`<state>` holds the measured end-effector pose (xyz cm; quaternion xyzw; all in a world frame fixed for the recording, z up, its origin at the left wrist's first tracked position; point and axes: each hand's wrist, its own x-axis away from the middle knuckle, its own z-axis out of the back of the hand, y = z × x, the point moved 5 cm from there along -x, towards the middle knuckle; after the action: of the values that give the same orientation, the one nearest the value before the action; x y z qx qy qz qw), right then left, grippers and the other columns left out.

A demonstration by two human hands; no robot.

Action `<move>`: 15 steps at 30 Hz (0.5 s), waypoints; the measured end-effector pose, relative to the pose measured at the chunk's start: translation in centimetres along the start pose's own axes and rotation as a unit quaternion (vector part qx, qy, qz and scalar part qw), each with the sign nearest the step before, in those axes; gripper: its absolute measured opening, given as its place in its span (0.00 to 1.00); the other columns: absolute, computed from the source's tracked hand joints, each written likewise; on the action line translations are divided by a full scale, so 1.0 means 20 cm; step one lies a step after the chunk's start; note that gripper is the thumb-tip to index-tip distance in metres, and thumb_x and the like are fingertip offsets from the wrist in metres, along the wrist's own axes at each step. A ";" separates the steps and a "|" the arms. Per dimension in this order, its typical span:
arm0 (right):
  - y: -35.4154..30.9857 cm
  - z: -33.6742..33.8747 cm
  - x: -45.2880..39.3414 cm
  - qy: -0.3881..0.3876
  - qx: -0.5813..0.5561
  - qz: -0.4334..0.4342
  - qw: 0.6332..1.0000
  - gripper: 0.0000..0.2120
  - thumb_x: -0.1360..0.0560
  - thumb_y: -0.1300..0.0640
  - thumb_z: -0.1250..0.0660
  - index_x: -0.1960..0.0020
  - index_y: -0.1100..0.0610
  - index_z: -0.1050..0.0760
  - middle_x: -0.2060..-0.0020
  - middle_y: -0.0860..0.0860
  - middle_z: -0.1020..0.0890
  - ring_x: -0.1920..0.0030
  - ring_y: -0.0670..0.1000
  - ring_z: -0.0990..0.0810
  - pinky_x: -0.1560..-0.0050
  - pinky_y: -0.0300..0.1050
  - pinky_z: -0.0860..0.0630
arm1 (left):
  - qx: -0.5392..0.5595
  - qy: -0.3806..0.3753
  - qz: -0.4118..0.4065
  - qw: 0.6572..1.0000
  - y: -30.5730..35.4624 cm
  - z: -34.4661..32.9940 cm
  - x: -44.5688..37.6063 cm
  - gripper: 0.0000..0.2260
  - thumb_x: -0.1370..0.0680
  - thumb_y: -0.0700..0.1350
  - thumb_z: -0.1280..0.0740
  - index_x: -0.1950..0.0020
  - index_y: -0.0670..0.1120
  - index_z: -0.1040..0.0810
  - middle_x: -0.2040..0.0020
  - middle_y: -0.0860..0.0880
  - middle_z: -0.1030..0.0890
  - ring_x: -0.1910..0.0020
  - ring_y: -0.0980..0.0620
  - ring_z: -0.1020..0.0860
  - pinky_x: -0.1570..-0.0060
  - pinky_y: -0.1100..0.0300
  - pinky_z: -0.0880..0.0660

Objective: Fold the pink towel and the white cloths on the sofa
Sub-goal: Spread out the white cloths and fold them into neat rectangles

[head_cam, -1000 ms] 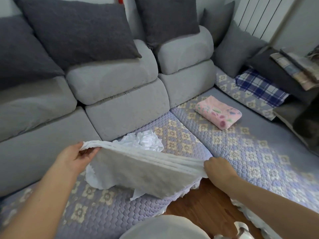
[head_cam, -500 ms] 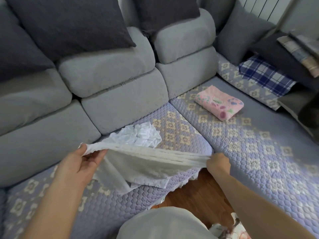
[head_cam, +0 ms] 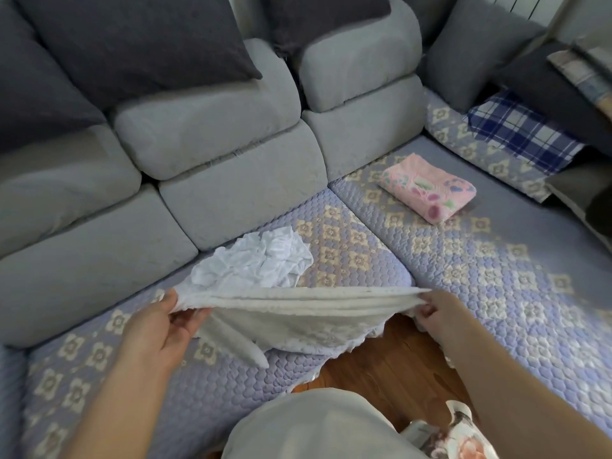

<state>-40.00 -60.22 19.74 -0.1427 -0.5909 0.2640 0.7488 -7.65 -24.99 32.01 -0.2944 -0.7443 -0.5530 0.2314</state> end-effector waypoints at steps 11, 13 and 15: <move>-0.44 0.38 0.29 0.023 -0.028 0.255 0.966 0.15 0.20 0.66 0.45 0.48 0.54 0.21 0.59 0.55 0.20 0.62 0.58 0.19 0.59 0.54 0.17 | -0.289 -0.036 0.021 0.957 -0.13 -0.09 0.00 0.03 0.15 0.36 0.42 0.46 0.39 0.30 0.58 0.34 0.21 0.72 0.42 0.18 0.78 0.54 0.21; -0.43 0.44 0.27 -0.102 -0.127 0.121 0.979 0.15 0.19 0.69 0.44 0.47 0.57 0.20 0.56 0.57 0.18 0.60 0.56 0.18 0.63 0.48 0.16 | -0.219 -0.041 0.051 0.974 -0.15 -0.19 -0.02 0.05 0.15 0.36 0.43 0.45 0.42 0.29 0.63 0.37 0.19 0.76 0.49 0.18 0.79 0.56 0.22; -0.43 0.56 0.28 -0.031 0.047 0.203 0.978 0.16 0.21 0.70 0.42 0.49 0.55 0.19 0.54 0.58 0.17 0.61 0.58 0.17 0.66 0.49 0.16 | -0.163 -0.070 0.061 0.982 -0.16 -0.31 -0.04 0.08 0.14 0.38 0.45 0.43 0.45 0.27 0.69 0.43 0.17 0.75 0.53 0.18 0.76 0.58 0.21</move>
<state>-47.88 -65.18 31.80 -0.2160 -0.5595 0.4419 0.6671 -9.20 -31.87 31.00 -0.4110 -0.6391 -0.6300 0.1602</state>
